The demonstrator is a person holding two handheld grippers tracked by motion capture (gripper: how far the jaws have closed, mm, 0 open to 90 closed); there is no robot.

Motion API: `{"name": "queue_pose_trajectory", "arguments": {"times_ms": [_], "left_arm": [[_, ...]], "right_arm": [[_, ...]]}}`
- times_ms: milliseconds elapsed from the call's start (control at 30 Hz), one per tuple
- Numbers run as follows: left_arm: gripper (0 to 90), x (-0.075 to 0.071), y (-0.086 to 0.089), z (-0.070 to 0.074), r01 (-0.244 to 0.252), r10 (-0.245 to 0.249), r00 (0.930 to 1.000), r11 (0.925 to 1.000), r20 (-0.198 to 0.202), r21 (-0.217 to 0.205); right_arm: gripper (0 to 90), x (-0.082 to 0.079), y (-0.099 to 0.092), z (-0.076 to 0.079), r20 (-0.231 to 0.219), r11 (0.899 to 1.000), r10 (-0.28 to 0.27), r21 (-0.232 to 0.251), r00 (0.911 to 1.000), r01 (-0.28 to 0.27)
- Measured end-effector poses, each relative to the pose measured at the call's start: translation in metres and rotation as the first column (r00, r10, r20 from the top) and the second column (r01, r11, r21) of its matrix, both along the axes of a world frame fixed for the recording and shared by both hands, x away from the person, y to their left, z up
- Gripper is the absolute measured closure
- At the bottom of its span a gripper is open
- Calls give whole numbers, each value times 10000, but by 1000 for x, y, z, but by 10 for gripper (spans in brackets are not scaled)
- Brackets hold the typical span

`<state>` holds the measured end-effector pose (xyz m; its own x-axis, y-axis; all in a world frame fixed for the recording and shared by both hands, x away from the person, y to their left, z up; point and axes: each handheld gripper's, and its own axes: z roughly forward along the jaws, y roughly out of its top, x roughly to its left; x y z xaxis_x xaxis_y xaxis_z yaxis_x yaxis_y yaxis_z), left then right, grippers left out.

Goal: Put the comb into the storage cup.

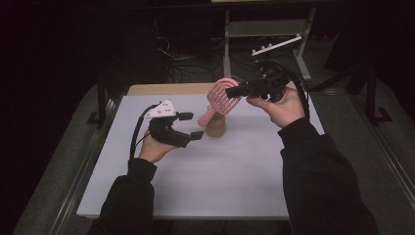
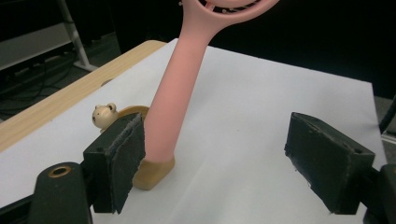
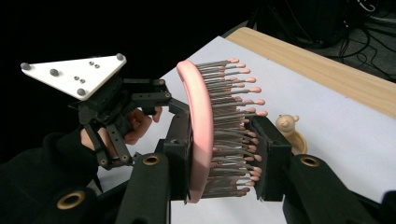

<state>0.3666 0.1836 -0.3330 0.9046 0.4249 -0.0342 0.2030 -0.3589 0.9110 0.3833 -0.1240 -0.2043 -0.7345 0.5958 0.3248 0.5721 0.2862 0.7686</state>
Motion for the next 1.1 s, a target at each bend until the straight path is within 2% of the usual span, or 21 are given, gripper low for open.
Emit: {"name": "queue_pose_trajectory", "arguments": {"times_ms": [67,200,367,500,700,1100], "left_arm": [[192,0,2,0,9,-9,10000,10000,-34,12],[121,0,9,-1,-132,132,9999,9999,-61,-55],[0,1,20,-5,-417,411,9989,9987,-213,-302],[0,-1,28,-9,-525,518,9985,9975,-163,-470],[0,-3,40,-15,-650,640,9977,9968,-231,-457],[0,-9,61,-27,-908,897,9958,9941,-202,-594]], "right_arm": [[629,1,-1,0,14,10000,-18,10,10000,18],[629,3,-6,3,49,9997,-252,62,9997,251],[629,9,-13,8,147,9983,-573,-38,9983,573],[629,15,-15,11,187,9971,-764,-50,9969,765],[628,22,-18,16,273,9955,-945,-42,9951,946],[629,30,-20,15,141,9903,-1356,-297,9907,1359]]}}
